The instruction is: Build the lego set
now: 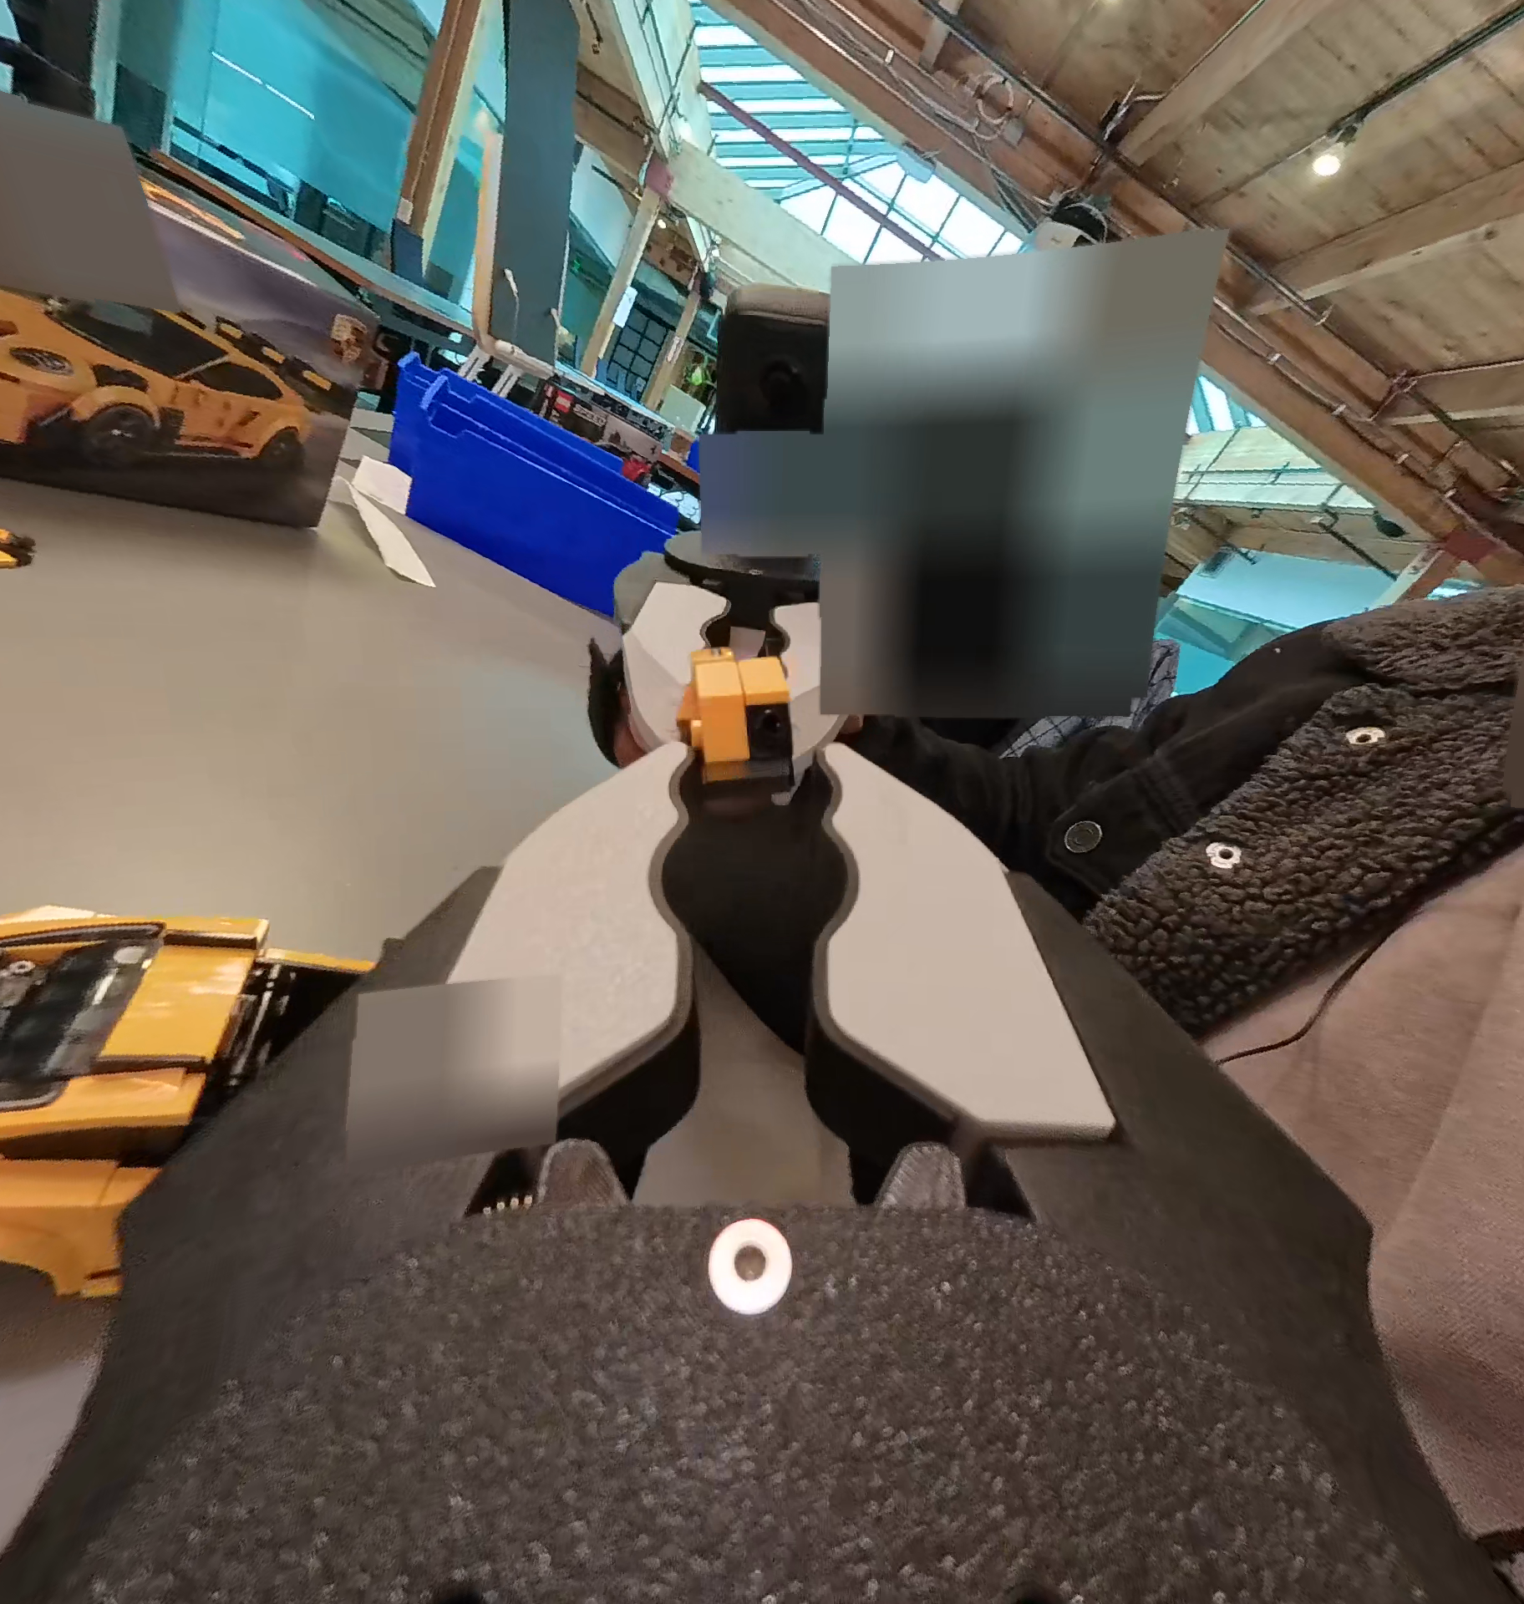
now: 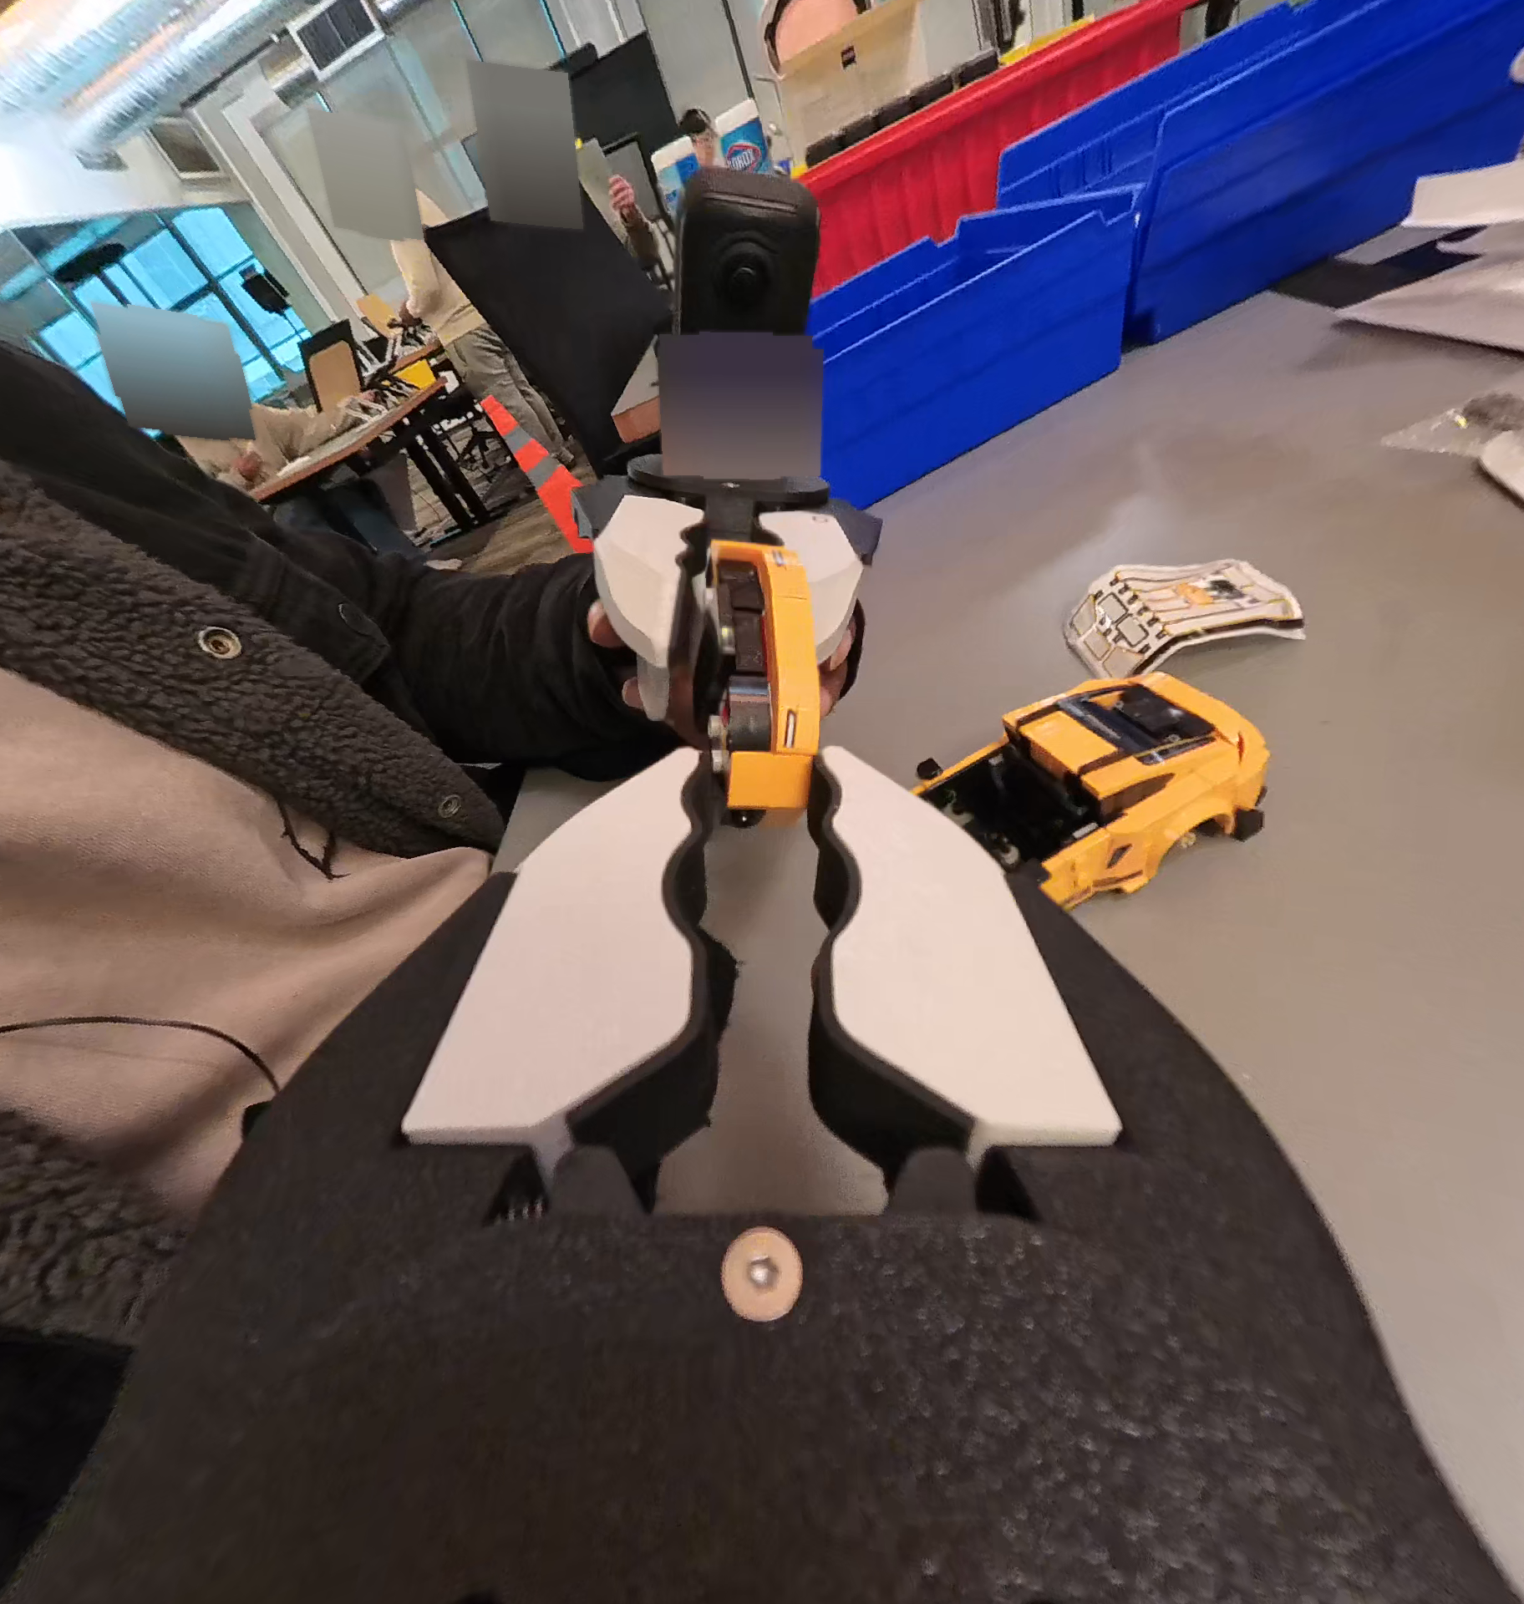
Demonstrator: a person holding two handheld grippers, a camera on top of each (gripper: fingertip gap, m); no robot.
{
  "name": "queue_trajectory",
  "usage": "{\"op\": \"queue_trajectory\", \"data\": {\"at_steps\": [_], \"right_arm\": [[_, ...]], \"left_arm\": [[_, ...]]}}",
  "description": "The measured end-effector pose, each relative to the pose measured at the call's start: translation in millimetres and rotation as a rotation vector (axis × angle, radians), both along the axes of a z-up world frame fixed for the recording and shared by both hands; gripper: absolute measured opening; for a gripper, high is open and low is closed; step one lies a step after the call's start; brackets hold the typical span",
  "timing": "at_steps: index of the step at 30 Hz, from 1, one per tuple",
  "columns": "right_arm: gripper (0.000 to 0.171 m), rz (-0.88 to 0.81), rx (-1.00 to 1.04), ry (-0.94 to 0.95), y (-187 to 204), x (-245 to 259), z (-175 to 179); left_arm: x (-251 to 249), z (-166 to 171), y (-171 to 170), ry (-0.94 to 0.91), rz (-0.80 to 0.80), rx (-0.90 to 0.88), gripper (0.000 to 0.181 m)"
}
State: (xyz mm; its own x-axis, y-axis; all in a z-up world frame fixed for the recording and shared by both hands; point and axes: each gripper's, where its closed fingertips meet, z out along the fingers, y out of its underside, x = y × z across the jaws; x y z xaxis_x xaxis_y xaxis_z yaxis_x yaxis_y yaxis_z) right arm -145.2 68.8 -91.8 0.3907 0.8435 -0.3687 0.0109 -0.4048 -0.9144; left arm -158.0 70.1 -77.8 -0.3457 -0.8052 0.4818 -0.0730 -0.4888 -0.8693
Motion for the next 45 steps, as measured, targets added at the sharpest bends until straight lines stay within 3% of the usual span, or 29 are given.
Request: {"op": "queue_trajectory", "data": {"at_steps": [5,21,32,45], "right_arm": [[0.021,0.003,-0.076,-0.016,1.1,2.0,-9.5],[0.020,0.049,-0.291,0.127,0.1,2.7,-12.2],[0.020,0.055,-0.323,0.119,0.3,3.0,-18.2],[0.020,0.053,-0.323,0.109,0.7,2.7,-20.7]], "left_arm": [[-1.4,-2.6,8.3,0.025,0.028,-0.001,0.031],[0.2,-16.2,13.4,0.118,-0.035,-0.254,0.020],[1.1,-24.9,12.9,0.163,-0.006,-0.154,0.021],[1.3,-28.0,12.5,0.180,-0.017,-0.174,0.021]]}}
